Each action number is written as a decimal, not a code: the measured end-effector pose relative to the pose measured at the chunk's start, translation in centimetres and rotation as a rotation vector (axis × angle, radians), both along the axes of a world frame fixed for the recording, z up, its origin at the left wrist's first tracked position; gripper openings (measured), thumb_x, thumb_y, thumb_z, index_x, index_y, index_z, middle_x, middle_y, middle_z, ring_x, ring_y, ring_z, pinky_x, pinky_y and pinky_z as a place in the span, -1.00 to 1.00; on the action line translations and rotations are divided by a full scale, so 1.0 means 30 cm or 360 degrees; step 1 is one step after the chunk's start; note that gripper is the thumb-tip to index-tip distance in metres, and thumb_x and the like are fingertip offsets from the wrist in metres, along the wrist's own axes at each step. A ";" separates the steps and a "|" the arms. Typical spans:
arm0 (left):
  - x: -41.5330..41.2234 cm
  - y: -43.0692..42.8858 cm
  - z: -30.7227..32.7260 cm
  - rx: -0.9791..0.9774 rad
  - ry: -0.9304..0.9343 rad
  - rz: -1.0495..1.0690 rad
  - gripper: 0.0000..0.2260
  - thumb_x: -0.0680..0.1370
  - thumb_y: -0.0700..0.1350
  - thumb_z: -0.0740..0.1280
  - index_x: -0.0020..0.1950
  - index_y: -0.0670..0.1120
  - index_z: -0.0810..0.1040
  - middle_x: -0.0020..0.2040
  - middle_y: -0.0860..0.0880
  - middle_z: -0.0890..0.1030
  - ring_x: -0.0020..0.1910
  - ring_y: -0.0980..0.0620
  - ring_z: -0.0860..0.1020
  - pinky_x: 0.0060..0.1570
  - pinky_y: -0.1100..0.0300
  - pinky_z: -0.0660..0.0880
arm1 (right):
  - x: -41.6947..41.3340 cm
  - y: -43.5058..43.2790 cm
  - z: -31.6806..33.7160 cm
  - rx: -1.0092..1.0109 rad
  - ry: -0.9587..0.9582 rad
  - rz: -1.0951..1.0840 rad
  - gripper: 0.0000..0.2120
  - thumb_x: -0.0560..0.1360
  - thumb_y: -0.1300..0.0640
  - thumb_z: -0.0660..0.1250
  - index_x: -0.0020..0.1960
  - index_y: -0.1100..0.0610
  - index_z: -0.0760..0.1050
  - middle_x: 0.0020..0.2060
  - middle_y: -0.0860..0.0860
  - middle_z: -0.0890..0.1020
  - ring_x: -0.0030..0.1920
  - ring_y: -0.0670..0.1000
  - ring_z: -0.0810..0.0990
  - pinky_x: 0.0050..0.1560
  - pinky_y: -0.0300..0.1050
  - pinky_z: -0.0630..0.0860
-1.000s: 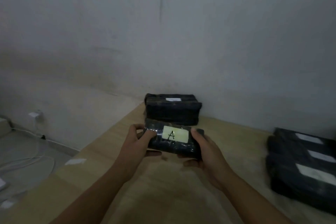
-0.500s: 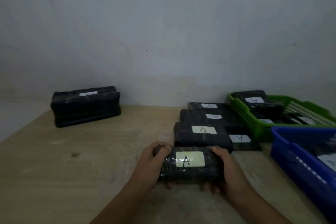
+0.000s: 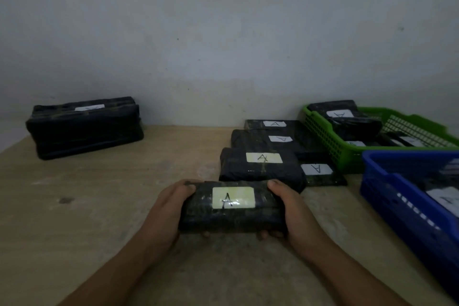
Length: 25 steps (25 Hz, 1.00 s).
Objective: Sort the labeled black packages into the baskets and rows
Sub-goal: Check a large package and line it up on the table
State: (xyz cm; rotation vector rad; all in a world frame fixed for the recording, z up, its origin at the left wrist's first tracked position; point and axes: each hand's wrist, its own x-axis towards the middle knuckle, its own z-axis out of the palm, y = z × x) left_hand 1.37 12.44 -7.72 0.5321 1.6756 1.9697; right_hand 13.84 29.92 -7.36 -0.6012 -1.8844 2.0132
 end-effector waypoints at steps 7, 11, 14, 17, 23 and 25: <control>-0.004 0.000 0.000 0.0245 -0.0260 -0.0129 -0.72 0.54 -0.10 0.23 0.17 -0.21 0.52 0.04 -0.27 0.66 -0.15 -0.21 0.66 -0.42 0.02 0.62 | -0.004 -0.002 -0.002 -0.0200 0.0041 -0.0051 -0.71 0.60 0.11 0.05 0.01 0.27 0.47 -0.42 0.10 0.58 -0.57 0.01 0.46 -0.62 -0.31 0.23; -0.007 0.002 0.002 0.0326 -0.0393 -0.0229 -0.69 0.44 -0.26 0.22 0.17 -0.16 0.49 0.10 -0.26 0.62 0.00 -0.25 0.61 -0.27 -0.03 0.65 | -0.011 0.002 -0.004 -0.0364 0.0071 -0.0076 -0.68 0.58 0.09 0.09 0.03 0.32 0.49 -0.41 0.14 0.58 -0.59 0.01 0.44 -0.60 -0.32 0.16; -0.010 0.003 0.000 0.0287 -0.0331 -0.0153 -0.76 0.57 -0.35 0.13 0.11 -0.14 0.52 0.06 -0.23 0.62 -0.06 -0.20 0.63 -0.31 0.00 0.65 | -0.002 -0.001 0.002 -0.0443 0.0255 0.0109 -0.67 0.48 0.08 0.13 0.09 0.27 0.49 -0.31 0.17 0.62 -0.53 0.04 0.46 -0.54 -0.28 0.15; -0.011 0.001 0.010 0.0289 -0.0371 -0.0136 -0.78 0.59 -0.33 0.13 0.10 -0.15 0.51 0.05 -0.21 0.61 -0.08 -0.20 0.62 -0.40 0.06 0.64 | -0.001 0.006 -0.006 -0.0449 0.0343 0.0250 -0.59 0.39 0.13 0.20 0.20 0.26 0.42 -0.22 0.19 0.64 -0.46 0.07 0.50 -0.51 -0.22 0.21; -0.024 -0.003 -0.008 0.0390 -0.0375 -0.0290 -0.32 0.14 -0.10 0.63 0.20 -0.13 0.49 0.10 -0.24 0.64 -0.01 -0.25 0.65 -0.27 0.01 0.65 | -0.015 0.013 -0.010 -0.0369 0.0400 0.0130 -0.76 0.54 0.32 0.03 0.06 0.35 0.44 -0.28 0.23 0.60 -0.48 0.06 0.44 -0.52 -0.18 0.22; -0.024 -0.001 -0.019 0.0387 -0.0312 -0.0350 -0.06 -0.10 -0.03 0.70 0.26 -0.04 0.48 0.11 -0.20 0.65 -0.02 -0.25 0.66 -0.22 -0.03 0.65 | -0.014 0.014 -0.013 -0.0376 0.0396 0.0120 -0.72 0.56 0.33 0.00 0.04 0.34 0.48 -0.27 0.24 0.60 -0.47 0.06 0.43 -0.51 -0.17 0.20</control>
